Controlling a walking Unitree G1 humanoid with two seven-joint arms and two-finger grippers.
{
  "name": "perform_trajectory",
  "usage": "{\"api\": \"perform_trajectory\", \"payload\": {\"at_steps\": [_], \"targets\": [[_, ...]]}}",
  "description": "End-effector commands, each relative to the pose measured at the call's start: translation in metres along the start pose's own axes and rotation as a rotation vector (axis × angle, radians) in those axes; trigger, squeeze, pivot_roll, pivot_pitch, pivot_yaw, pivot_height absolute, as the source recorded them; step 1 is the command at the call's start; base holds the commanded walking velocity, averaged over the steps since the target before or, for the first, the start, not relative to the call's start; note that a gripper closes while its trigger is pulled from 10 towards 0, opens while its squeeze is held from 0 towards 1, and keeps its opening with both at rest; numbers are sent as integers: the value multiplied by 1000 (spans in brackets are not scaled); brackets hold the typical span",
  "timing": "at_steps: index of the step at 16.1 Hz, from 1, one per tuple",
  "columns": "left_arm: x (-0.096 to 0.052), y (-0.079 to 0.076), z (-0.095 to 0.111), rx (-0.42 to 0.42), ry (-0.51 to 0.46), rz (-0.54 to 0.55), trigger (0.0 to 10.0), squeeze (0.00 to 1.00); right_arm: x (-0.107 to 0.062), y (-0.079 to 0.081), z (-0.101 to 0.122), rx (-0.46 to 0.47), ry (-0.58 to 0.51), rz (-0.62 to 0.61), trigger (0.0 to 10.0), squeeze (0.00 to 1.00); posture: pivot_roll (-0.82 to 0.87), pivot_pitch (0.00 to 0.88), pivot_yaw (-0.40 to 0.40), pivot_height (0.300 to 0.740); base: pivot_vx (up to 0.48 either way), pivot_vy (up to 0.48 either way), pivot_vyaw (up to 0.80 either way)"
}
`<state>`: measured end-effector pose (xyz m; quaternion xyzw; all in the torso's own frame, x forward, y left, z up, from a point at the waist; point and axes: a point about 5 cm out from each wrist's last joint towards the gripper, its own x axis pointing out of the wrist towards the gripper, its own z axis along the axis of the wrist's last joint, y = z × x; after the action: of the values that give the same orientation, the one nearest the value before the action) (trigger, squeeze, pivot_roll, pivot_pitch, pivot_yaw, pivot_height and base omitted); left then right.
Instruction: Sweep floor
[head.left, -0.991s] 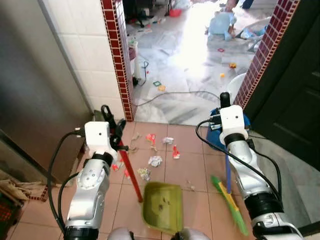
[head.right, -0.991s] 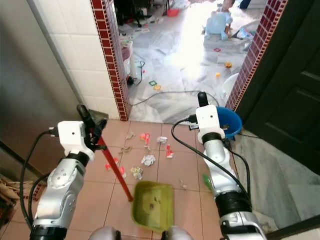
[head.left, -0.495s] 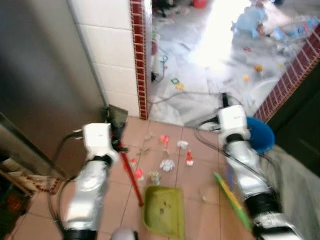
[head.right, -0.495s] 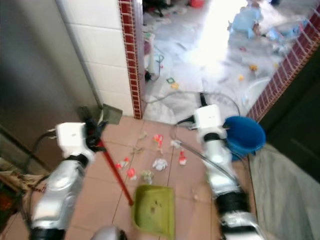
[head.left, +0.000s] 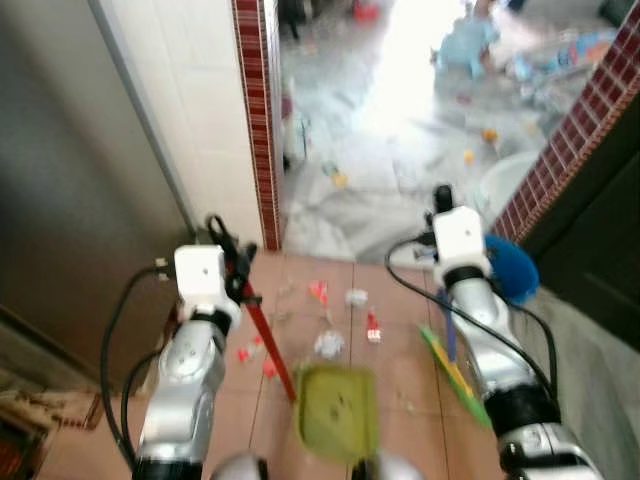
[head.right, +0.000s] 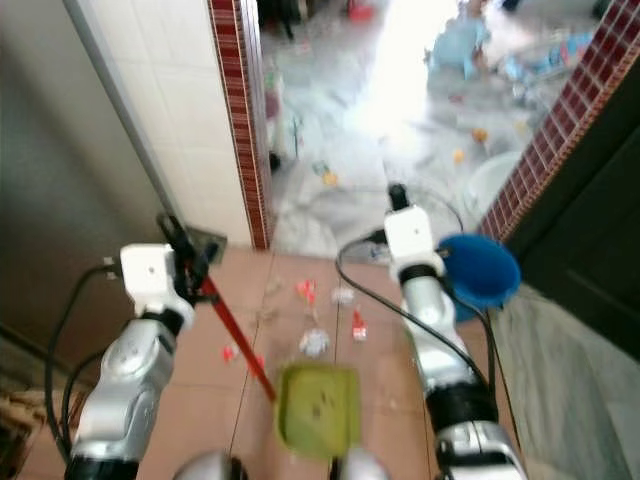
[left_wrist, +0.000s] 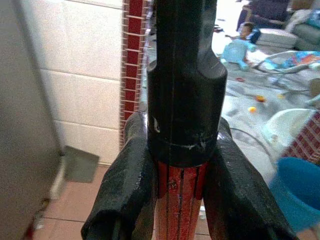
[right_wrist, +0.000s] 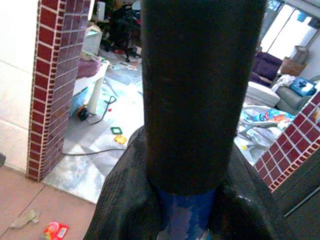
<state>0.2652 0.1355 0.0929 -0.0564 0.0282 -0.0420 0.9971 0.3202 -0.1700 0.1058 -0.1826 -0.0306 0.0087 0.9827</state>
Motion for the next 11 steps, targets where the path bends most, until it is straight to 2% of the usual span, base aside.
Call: {"api": "perform_trajectory", "payload": {"at_steps": [1, 5, 8, 9, 11], "targets": [[3, 4, 7, 57, -39, 30, 10000, 0, 4, -6, 7, -3, -30, -23, 10000, 0, -70, 24, 10, 740, 0, 0, 0], [14, 10, 6, 118, -64, 104, 10000, 0, 4, -6, 3, -7, 14, -46, 10000, 0, -74, 36, 6, 740, 0, 0, 0], [20, 7, 6, 121, -61, 113, 10000, 0, 4, -8, -2, 55, 73, -86, 10000, 0, -75, 64, -6, 740, 0, 0, 0], [22, 6, 3, 143, -72, 122, 10000, 0, 5, -9, -3, 115, 102, -109, 10000, 0, -83, 101, -20, 740, 0, 0, 0], [26, 9, 0, 143, -80, 150, 10000, 0, 5, -8, -4, 178, 130, -134, 10000, 0, -92, 115, -16, 740, 0, 0, 0]]}}
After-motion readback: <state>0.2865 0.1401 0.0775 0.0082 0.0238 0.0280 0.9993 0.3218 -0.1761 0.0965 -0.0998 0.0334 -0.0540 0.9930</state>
